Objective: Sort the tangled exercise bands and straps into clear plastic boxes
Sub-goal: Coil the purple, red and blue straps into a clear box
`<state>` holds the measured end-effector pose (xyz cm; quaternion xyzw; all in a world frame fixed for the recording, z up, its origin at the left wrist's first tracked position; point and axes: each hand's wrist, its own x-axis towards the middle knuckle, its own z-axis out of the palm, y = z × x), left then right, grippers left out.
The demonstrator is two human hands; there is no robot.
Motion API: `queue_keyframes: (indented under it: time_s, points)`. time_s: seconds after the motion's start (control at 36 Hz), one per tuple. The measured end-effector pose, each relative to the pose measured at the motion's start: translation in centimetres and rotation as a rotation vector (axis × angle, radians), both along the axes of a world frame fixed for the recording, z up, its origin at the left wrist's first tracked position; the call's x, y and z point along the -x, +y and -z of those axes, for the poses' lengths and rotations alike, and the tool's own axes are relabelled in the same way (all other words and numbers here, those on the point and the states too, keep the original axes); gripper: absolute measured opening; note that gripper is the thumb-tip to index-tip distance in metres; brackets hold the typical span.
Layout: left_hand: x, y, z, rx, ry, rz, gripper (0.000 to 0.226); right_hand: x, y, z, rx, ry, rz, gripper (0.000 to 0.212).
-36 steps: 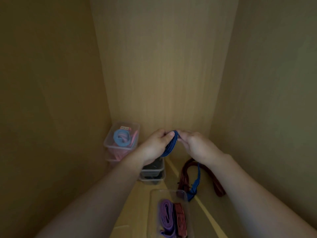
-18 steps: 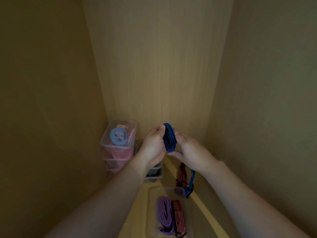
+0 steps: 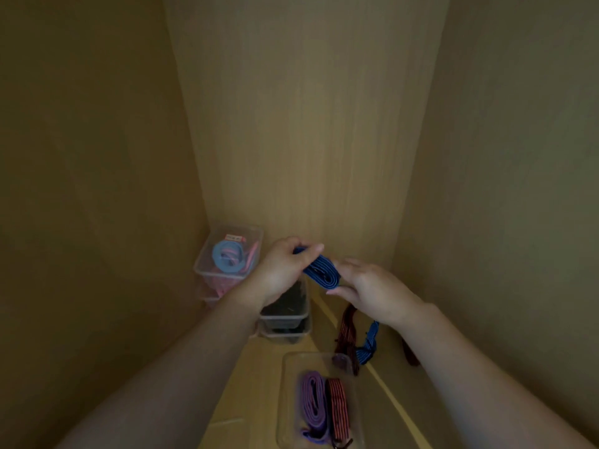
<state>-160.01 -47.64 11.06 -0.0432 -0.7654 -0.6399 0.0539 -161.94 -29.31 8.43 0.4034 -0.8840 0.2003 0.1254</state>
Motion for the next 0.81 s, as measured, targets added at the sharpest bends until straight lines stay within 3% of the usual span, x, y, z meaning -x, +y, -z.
queue_keyframes:
  time_s: [0.17,0.25,0.33,0.47,0.58,0.69,0.81]
  points:
    - [0.0,-1.8,-0.6,0.258,-0.048,0.090,0.016,0.2,0.3,-0.3,0.017,-0.029,-0.011,0.043]
    - [-0.2,-1.7,-0.9,0.461,-0.063,0.109,0.029,0.2,0.2,-0.5,-0.005,-0.050,-0.017,0.044]
    - [-0.4,-1.6,-1.3,0.664,-0.075,0.128,0.025,0.4,0.1,-0.7,-0.028,-0.060,-0.023,0.043]
    - [-0.5,-1.1,-1.9,0.807,-0.074,0.181,0.034,0.3,-0.2,-1.0,-0.062,-0.054,-0.033,0.041]
    - [-0.3,-0.8,-1.6,0.780,-0.045,0.210,0.033,0.4,-0.3,-1.0,-0.027,-0.057,-0.031,0.039]
    - [0.0,-0.2,-0.6,0.506,-0.018,0.096,0.028,0.6,0.1,-1.2,0.087,-0.073,0.002,0.041]
    - [0.0,1.3,0.5,0.201,-0.032,-0.011,0.030,0.6,-0.2,-1.0,0.114,-0.059,0.064,0.059]
